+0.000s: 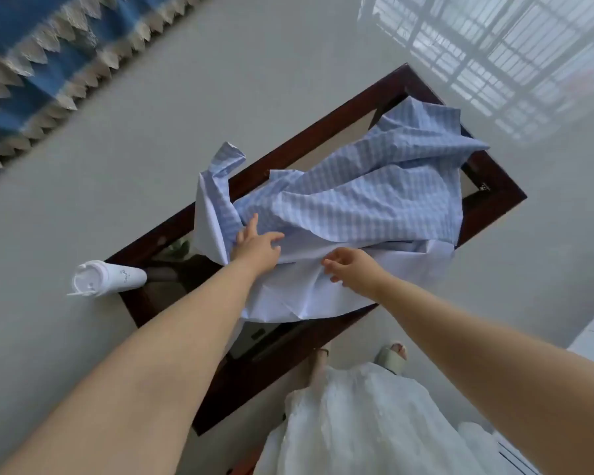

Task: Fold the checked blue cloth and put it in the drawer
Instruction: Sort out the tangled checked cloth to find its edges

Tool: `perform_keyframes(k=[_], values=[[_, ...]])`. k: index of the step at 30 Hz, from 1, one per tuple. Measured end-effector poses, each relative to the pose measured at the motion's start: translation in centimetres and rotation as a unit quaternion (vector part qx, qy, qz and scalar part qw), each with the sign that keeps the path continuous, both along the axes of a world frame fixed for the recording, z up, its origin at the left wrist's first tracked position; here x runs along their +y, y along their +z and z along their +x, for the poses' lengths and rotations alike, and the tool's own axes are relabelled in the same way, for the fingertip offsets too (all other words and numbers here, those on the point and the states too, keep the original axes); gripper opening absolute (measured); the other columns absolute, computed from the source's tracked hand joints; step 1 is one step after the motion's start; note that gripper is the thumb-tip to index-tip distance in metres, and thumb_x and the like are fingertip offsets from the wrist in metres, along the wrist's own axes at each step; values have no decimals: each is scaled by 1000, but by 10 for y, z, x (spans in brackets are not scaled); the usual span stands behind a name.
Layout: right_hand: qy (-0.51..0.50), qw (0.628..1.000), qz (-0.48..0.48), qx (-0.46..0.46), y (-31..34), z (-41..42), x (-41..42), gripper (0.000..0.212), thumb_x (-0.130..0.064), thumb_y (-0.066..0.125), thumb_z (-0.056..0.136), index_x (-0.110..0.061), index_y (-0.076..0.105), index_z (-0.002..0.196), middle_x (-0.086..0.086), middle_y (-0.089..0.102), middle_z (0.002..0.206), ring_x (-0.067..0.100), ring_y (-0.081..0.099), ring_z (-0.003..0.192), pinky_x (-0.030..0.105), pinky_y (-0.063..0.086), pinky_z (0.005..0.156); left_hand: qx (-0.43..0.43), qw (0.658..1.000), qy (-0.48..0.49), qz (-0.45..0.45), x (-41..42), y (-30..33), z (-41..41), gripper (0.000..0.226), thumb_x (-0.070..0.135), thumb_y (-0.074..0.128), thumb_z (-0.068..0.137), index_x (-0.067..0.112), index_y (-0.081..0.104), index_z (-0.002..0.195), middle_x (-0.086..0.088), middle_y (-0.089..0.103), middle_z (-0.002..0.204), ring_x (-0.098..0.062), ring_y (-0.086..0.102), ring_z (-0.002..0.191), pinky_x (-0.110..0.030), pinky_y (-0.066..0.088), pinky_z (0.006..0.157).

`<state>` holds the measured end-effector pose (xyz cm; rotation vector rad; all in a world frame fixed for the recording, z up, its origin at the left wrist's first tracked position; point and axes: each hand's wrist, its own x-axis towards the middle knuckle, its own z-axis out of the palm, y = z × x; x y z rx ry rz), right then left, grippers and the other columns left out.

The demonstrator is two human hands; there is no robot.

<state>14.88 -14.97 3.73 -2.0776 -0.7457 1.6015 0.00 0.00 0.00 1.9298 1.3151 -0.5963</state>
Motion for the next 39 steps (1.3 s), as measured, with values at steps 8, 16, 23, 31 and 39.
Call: perform_keyframes(k=[8,16,23,31,39], values=[[-63,991,-16,-119,-19,23,-21,22,-33,50,95,-20,64,105,-5,66,93,19,62,93,34,49,79,59,976,-212,-4,17,-39,41,74,38,51,94,14,11,151,4,-8,161,-22,-2,148,-52,18,115],[74,936,88,-332,15,34,-21,70,-28,62,88,-33,23,146,-3,19,155,21,19,142,39,31,108,-238,958,-127,93,-24,27,53,22,11,57,89,13,64,109,-4,64,114,-24,55,111,-39,40,99],[-99,929,148,-323,54,57,-23,20,-11,49,93,-14,59,110,4,67,105,24,59,99,32,38,87,-260,939,-131,184,-75,68,50,59,20,64,81,17,38,133,-6,55,124,-28,52,109,-43,41,93],[-215,896,103,-375,80,106,-145,27,-5,40,88,-13,50,112,10,57,83,31,49,70,33,36,62,-28,910,-257,324,-66,79,44,13,21,55,85,16,66,86,-6,68,91,-30,60,90,-36,36,84],[-169,876,51,-449,64,141,-275,44,-15,55,84,-12,49,128,16,53,129,36,46,119,48,38,97,-189,941,-236,151,-186,149,137,39,44,60,88,18,48,60,2,50,57,-17,43,65,-30,35,64]])
